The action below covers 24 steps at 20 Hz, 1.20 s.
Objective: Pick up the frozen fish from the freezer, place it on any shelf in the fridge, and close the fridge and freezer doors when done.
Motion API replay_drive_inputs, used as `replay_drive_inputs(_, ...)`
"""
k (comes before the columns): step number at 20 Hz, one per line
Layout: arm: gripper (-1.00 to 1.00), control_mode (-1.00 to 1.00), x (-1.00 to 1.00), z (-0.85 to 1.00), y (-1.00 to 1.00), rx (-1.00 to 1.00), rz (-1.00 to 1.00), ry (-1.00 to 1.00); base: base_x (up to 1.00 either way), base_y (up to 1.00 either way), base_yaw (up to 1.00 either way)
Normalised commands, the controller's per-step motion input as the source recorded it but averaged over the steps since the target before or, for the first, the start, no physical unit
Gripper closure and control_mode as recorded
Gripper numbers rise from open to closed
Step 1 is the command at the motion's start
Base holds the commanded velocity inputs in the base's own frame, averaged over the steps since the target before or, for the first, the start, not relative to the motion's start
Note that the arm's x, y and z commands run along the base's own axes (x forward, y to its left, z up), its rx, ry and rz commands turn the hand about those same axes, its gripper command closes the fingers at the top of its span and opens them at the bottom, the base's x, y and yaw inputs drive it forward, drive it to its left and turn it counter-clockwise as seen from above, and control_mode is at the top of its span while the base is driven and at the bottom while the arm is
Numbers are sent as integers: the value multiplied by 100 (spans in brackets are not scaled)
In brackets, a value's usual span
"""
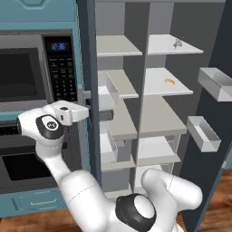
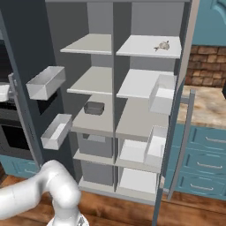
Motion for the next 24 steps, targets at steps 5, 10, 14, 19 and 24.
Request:
replay_drive_inputs(5, -100, -100, 0, 0, -100, -3, 0, -8, 0, 0, 0)
replay_drive_inputs(10, -100, -100, 0, 3, -100, 0, 0, -9, 0, 0, 0)
replay_drive_inputs(14, -100, -100, 20, 8, -100, 0, 0, -8, 0, 0, 0)
replay_drive_inputs(19, -100, -100, 50, 16, -99, 0, 0, -10, 0, 0, 0)
replay_drive_inputs(24, -100, -100, 67, 15, -86, 0, 0, -8, 0, 0, 0)
